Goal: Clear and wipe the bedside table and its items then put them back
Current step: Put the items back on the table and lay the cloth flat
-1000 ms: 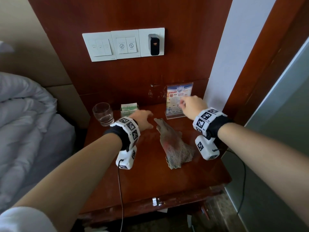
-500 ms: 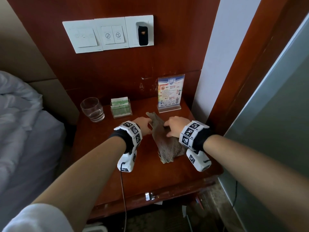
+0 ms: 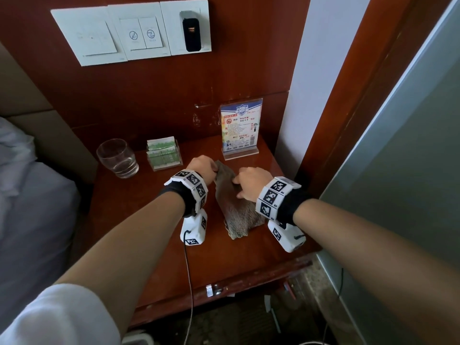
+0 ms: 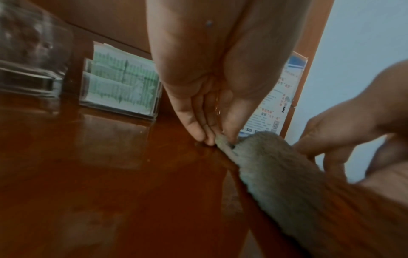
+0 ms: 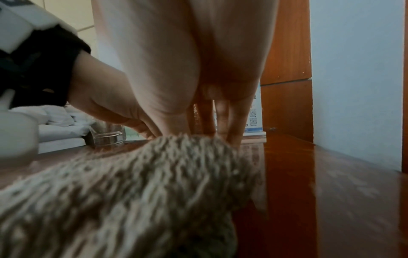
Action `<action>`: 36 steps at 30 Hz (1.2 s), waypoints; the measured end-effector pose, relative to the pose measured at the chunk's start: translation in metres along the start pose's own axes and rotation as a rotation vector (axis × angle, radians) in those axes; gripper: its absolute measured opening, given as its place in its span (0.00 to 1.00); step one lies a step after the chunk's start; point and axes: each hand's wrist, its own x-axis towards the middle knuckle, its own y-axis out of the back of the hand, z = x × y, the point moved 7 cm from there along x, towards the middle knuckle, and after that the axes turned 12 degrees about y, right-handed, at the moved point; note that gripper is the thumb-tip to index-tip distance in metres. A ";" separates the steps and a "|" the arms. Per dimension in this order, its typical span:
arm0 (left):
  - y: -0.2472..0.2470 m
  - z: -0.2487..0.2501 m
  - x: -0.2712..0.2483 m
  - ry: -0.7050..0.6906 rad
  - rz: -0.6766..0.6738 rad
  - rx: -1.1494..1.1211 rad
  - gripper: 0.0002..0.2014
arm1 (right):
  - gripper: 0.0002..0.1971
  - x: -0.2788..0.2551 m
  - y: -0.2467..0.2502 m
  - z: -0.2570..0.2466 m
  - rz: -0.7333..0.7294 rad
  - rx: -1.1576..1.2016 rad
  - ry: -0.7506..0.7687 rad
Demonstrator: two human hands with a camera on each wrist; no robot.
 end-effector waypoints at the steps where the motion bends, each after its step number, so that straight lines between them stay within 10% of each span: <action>1: -0.001 0.001 0.001 0.006 -0.002 -0.017 0.11 | 0.21 0.000 -0.001 0.000 0.003 -0.001 0.003; 19: 0.031 -0.014 -0.045 -0.058 0.051 -0.104 0.12 | 0.22 -0.008 -0.003 -0.017 -0.048 0.138 0.018; 26: 0.096 -0.013 -0.093 -0.223 0.172 -0.328 0.14 | 0.17 -0.026 0.065 -0.028 0.387 0.636 0.017; 36: 0.212 -0.035 -0.159 -0.338 0.378 -0.415 0.15 | 0.14 -0.036 0.181 -0.097 0.563 0.863 0.247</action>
